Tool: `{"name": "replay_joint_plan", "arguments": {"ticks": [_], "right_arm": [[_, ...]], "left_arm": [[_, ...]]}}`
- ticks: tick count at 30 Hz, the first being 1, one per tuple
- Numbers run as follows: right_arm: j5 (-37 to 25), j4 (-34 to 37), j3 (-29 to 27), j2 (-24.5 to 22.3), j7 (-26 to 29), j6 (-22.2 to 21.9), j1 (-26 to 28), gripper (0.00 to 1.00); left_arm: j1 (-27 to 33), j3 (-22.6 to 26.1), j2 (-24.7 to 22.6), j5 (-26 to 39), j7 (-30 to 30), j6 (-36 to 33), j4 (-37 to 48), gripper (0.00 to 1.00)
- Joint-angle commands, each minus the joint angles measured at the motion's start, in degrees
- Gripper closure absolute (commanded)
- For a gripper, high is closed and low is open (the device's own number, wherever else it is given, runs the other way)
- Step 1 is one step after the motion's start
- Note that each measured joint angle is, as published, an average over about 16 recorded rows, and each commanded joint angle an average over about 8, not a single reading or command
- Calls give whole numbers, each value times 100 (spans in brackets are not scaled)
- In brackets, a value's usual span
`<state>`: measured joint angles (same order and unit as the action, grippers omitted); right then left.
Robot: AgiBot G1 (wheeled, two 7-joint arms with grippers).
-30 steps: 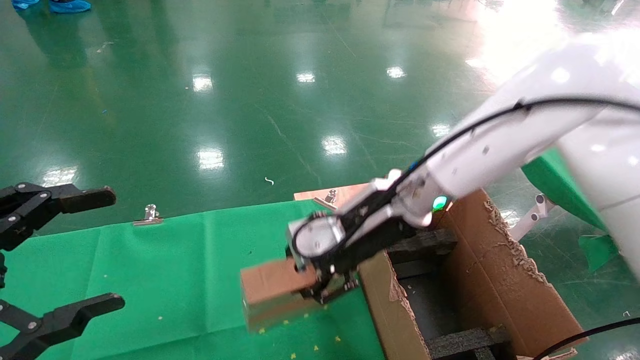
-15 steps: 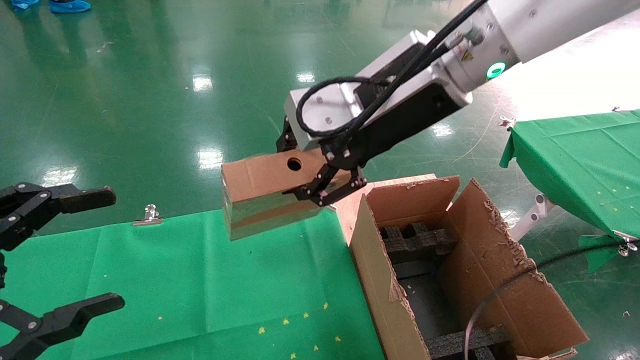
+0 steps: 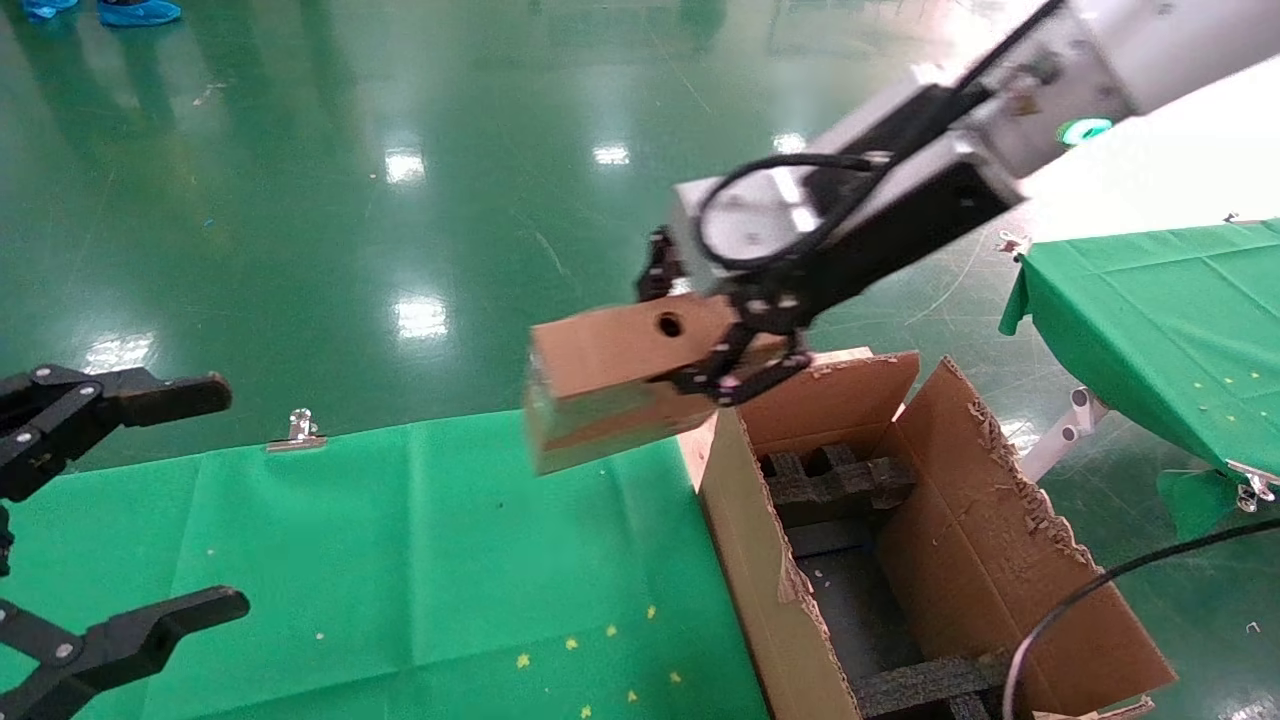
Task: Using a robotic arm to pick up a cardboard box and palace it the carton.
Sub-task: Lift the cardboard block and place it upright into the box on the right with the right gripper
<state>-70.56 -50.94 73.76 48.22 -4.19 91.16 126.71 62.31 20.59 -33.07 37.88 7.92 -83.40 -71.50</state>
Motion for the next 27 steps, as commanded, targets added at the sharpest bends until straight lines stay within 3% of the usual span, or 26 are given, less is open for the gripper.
{"name": "replay_joint_plan", "arguments": {"ticks": [1,14,27], "right_arm": [[32,13,157,-143,-93,7,97,100],[49,75,1273,-1312,-283,2,914,100],[90,466,2070,-2240,-597,-53,1163,100]], "left_arm": [[0,0,0,0,0,0,0,0],[0,0,0,0,0,0,0,0],[0,1,0,0,0,0,0,0]]}}
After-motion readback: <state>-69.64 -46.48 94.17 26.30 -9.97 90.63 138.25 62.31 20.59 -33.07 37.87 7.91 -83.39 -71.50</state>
